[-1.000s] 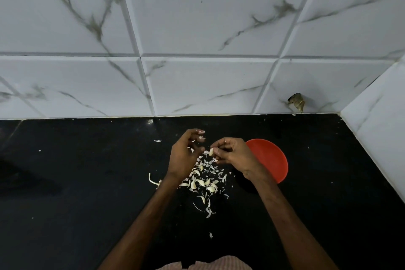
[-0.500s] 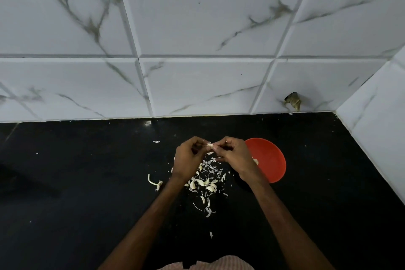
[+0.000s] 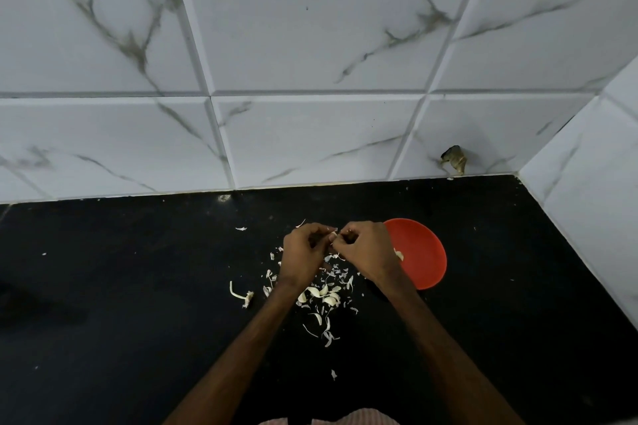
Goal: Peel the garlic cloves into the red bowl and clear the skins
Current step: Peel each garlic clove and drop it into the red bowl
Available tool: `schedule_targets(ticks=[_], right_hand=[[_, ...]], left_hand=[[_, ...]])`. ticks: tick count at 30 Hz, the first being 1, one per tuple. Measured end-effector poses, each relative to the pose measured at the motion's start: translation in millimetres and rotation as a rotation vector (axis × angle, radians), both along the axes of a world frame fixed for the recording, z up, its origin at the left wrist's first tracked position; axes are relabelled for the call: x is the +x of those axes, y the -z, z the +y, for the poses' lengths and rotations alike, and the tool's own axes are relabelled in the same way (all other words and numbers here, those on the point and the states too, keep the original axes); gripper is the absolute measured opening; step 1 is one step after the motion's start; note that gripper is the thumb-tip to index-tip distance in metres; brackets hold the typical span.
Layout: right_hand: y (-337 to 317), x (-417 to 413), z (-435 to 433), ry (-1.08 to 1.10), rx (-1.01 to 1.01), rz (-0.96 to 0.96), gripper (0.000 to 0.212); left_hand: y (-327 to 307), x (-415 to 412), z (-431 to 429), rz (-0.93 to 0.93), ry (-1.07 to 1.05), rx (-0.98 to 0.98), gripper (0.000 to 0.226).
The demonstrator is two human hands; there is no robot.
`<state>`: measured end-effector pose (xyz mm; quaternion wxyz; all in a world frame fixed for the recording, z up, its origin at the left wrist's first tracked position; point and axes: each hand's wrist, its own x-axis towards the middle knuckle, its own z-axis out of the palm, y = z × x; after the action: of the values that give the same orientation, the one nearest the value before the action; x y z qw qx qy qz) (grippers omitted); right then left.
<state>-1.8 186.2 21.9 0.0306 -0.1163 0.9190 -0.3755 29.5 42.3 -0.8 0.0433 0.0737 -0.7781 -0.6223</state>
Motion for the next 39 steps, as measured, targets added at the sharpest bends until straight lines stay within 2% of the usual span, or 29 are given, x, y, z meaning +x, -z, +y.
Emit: schedule_targets(ticks=[9, 17, 21, 36, 39], right_hand=[[3, 3, -3, 0.045, -0.029, 0.029, 0.01], [2, 3, 0, 0.08, -0.227, -0.044, 0.007], [0, 2, 1, 0.069, -0.255, -0.056, 0.007], [-4, -1, 7, 0.147, -0.248, -0.047, 0.01], [1, -4, 10, 0.16, -0.151, -0.002, 0.014]], left_hand=[[2, -1, 0, -0.015, 0.022, 0.021, 0.014], [-3, 1, -4, -0.07, 0.056, 0.355, 0.02], [-3, 0, -4, -0.067, 0.074, 0.454, 0.027], [3, -7, -2, -0.112, 0.037, 0.538, 0.025], [4, -7, -2, -0.104, 0.033, 0.513, 0.027]])
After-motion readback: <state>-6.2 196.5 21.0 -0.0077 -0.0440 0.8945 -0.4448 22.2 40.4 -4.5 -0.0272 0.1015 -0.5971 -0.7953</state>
